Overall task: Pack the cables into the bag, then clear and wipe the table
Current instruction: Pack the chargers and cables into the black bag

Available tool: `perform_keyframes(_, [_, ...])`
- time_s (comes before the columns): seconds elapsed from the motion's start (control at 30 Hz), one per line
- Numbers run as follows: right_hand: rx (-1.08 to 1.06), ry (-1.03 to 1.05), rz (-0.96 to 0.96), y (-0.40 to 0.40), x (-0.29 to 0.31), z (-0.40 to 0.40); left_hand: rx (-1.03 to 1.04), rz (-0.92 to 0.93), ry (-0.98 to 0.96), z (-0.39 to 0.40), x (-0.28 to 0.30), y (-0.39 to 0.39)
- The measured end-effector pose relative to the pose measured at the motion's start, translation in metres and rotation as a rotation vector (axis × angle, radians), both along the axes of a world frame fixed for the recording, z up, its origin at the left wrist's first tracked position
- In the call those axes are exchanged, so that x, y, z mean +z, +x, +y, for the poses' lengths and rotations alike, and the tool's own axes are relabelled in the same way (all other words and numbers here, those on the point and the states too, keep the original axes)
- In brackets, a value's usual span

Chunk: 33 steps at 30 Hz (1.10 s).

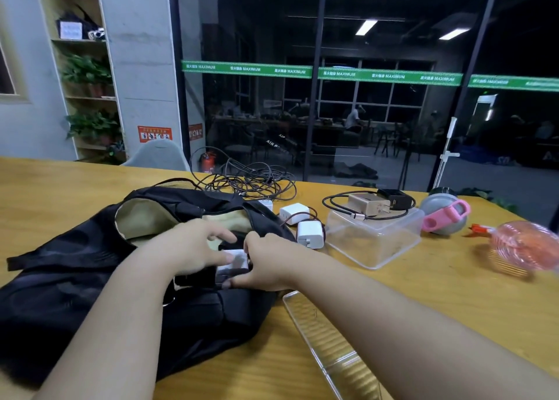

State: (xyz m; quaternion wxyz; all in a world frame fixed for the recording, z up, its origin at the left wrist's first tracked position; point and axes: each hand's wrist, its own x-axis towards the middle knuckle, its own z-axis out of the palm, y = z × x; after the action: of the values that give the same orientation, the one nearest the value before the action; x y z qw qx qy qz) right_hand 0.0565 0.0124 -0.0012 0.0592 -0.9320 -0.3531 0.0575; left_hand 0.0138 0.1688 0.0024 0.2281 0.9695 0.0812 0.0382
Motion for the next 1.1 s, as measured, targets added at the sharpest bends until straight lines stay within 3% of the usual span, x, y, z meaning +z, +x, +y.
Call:
perform_keyframes(0.2, [0.087, 0.011, 0.022, 0.001, -0.002, -0.012, -0.092, 0.094, -0.021, -0.008, -0.003, 0.0])
perform_keyframes(0.5, [0.311, 0.198, -0.135, 0.0, 0.004, -0.024, -0.076, 0.01, 0.016, -0.011, -0.009, 0.005])
perform_keyframes(0.73, [0.316, 0.35, -0.244, -0.001, -0.001, -0.035, 0.027, -0.512, -0.08, -0.048, 0.004, 0.01])
perform_keyframes(0.9, [0.231, 0.449, -0.226, 0.002, 0.008, -0.065, -0.054, -0.62, -0.046, -0.081, 0.01, 0.014])
perform_keyframes(1.1, [0.029, 0.501, -0.347, 0.016, 0.006, -0.113, -0.124, -0.636, -0.055, -0.131, 0.028, 0.024])
